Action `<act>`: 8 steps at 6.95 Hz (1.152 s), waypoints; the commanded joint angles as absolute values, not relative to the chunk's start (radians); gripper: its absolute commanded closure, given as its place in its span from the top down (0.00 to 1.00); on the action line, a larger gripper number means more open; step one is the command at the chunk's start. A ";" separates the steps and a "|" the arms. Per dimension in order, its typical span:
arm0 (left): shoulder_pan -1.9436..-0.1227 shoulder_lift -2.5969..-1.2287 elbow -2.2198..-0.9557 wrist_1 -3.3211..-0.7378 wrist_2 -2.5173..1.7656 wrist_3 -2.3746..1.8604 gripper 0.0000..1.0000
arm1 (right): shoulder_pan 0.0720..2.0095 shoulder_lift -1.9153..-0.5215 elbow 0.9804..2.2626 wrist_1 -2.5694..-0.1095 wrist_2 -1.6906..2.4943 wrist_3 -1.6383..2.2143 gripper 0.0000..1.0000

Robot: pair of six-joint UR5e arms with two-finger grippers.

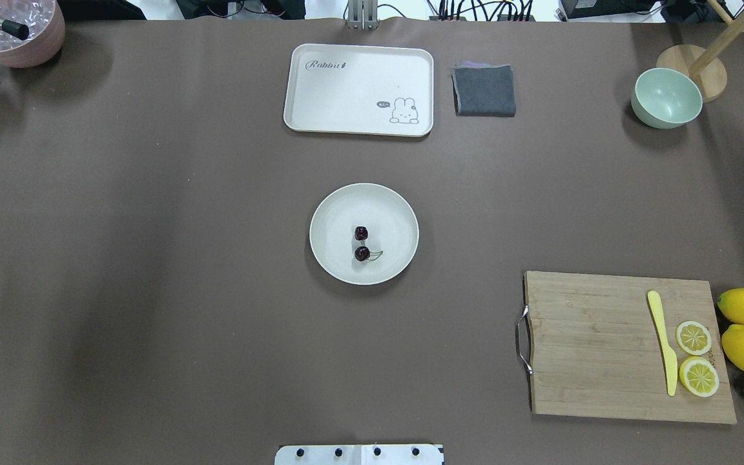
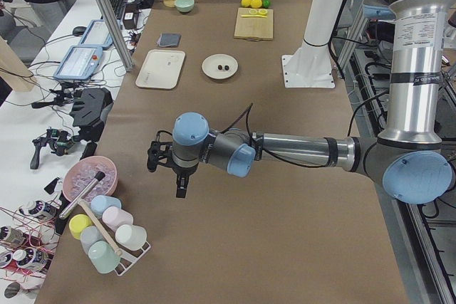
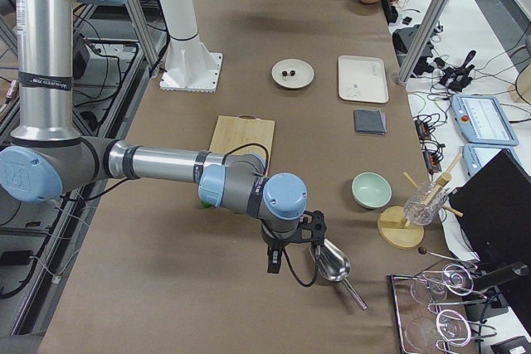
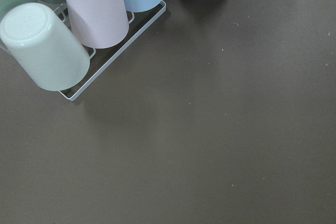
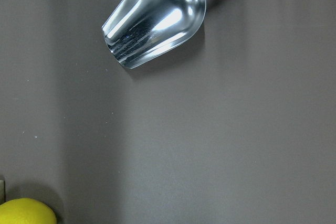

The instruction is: Place red cherry on plate

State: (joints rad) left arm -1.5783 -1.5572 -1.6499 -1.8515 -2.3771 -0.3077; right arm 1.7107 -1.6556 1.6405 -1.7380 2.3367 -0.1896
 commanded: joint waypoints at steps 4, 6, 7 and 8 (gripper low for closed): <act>-1.631 -1.555 -1.649 -1.761 -2.376 -0.215 0.99 | 1.717 -1.647 1.663 -1.738 2.341 -0.169 1.00; -1.640 -1.555 -1.651 -1.758 -2.361 -0.216 0.99 | 1.717 -1.651 1.663 -1.738 2.338 -0.170 1.00; -1.641 -1.557 -1.651 -1.758 -2.355 -0.216 0.99 | 1.717 -1.651 1.664 -1.738 2.335 -0.172 1.00; -1.640 -1.554 -1.649 -1.758 -2.355 -0.216 0.99 | 1.717 -1.652 1.664 -1.738 2.332 -0.172 1.00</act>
